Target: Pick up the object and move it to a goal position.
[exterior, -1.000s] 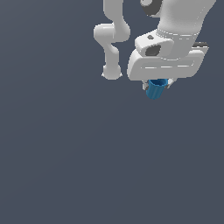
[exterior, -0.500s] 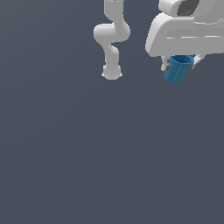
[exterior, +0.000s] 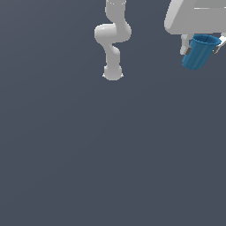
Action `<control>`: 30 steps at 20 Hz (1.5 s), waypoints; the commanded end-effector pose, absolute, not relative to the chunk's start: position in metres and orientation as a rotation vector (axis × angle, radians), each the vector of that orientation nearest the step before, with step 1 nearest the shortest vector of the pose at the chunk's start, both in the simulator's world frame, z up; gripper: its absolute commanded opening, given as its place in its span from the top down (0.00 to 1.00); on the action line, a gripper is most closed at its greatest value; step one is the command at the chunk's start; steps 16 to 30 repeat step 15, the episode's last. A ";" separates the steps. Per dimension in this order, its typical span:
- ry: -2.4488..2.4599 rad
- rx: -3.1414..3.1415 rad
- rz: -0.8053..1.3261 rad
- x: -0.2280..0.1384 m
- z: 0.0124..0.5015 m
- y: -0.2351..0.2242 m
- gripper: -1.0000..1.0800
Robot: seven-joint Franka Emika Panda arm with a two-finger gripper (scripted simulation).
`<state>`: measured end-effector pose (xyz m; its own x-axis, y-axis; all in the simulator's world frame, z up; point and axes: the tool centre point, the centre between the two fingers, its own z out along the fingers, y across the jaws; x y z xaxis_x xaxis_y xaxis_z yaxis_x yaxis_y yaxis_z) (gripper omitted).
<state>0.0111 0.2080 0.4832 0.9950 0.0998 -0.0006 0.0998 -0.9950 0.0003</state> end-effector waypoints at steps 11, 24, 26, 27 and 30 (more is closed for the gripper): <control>0.156 3.137 0.000 0.015 0.506 0.220 1.00; 0.156 3.137 0.000 0.015 0.508 0.220 1.00; 0.156 3.137 0.000 0.015 0.508 0.220 1.00; 0.156 3.137 0.000 0.015 0.508 0.220 1.00; 0.156 3.137 0.000 0.015 0.508 0.220 1.00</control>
